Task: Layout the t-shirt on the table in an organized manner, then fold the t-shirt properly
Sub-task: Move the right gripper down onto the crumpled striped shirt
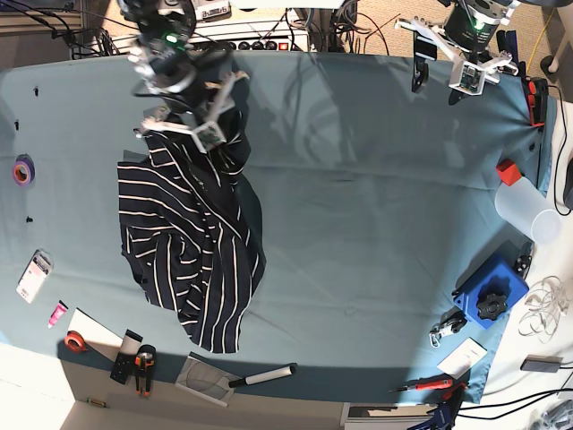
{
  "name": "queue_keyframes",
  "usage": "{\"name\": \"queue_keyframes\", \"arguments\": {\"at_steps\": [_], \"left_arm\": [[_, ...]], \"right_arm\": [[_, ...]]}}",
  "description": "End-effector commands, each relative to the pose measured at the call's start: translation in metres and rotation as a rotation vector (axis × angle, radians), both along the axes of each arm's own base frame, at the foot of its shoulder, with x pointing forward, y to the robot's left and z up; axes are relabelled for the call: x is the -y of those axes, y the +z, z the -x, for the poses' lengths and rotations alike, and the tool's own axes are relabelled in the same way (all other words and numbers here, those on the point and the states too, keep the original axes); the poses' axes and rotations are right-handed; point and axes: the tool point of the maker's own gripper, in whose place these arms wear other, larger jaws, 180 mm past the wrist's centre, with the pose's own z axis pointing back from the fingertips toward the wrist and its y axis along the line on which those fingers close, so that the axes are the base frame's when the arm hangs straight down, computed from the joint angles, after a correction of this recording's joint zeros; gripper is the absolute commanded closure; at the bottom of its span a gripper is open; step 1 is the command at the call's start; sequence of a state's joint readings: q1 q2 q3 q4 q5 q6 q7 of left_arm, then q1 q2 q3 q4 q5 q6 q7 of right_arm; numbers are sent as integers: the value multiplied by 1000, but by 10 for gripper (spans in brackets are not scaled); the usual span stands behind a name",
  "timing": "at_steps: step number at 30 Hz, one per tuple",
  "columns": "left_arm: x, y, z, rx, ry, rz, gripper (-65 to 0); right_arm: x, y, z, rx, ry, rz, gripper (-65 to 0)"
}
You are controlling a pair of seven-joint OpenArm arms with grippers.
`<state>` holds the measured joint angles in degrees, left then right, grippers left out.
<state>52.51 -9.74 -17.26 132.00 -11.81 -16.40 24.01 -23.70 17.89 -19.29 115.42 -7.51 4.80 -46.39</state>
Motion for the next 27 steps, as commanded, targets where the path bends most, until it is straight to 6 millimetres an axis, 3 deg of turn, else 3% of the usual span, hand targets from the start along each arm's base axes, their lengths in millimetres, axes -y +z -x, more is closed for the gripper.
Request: {"name": "queue_keyframes", "arguments": {"at_steps": [1,6,17,19,24,27], "left_arm": [[2,9,-2,31,-6,10,-359],[2,9,-2,34,-6,11,-359],[2,16,-17,81,-6,11,-359],[2,16,-17,81,-6,11,-359],[2,16,-17,81,-6,11,-359],[2,16,-17,82,-6,11,-359]], "right_arm": [[4,3,-6,24,-13,20,-260],[21,-3,-9,26,-75,109,-260],[-5,-4,-8,20,-73,-11,-259],[-9,-3,-9,26,-73,-25,-212],[-14,-2,-10,34,-74,-47,-12],[-9,-1,-11,46,-73,-12,0]]}}
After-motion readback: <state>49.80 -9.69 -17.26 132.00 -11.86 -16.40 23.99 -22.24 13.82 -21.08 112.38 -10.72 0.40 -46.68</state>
